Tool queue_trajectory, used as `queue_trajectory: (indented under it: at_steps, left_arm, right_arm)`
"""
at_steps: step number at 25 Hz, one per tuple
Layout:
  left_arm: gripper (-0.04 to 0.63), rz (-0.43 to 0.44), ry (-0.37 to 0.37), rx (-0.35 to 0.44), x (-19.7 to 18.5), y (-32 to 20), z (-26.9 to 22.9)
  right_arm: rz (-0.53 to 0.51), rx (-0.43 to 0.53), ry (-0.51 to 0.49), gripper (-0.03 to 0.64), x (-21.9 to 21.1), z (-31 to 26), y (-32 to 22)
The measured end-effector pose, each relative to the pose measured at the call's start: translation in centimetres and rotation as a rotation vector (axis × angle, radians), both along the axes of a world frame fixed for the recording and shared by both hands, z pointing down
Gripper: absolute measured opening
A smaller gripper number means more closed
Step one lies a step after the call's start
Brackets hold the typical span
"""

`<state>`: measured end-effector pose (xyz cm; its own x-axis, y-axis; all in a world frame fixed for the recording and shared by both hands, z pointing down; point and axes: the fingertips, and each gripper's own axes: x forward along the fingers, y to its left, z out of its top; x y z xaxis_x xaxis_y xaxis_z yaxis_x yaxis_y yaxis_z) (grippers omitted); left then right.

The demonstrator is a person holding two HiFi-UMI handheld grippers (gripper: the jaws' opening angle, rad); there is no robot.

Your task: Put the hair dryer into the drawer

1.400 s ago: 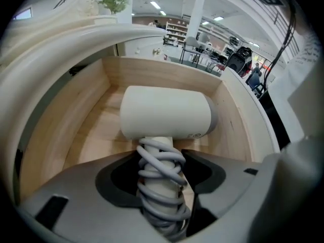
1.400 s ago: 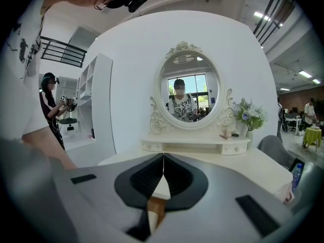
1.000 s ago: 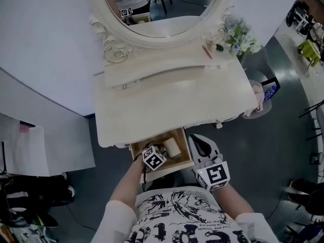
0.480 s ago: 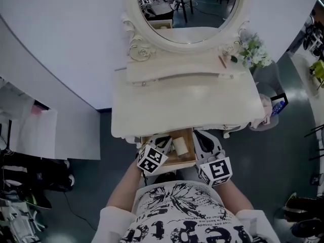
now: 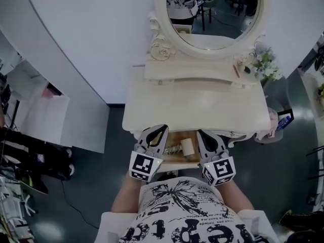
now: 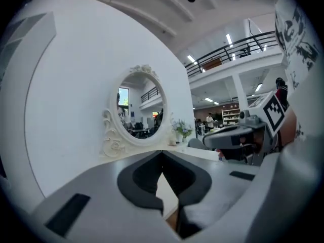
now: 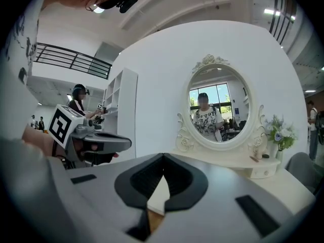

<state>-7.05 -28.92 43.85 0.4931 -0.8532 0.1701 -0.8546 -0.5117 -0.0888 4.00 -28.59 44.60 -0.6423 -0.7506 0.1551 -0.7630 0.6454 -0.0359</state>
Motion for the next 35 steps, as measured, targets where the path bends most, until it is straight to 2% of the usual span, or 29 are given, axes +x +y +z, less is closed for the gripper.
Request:
queue_trajectory:
  at_steps: [4, 8, 26, 35]
  left_arm:
    - [0.02, -0.063, 0.039, 0.073, -1.9, 1.0, -2.5]
    - [0.02, -0.099, 0.066, 0.1, -2.8, 1.5, -3.8]
    - [0.02, -0.127, 0.069, 0.094, -2.7, 2.8, -3.6]
    - [0.02, -0.113, 0.062, 0.085, -2.2, 2.8, -3.4]
  right_arm:
    - [-0.012, 0.016, 0.005, 0.017, -0.5, -0.4, 0.2]
    - [-0.031, 0.028, 0.003, 0.017, -0.9, -0.9, 0.8]
    - [-0.039, 0.048, 0.004, 0.017, -0.6, -1.2, 2.1]
    - [-0.039, 0.046, 0.002, 0.017, -0.7, -1.1, 2.2]
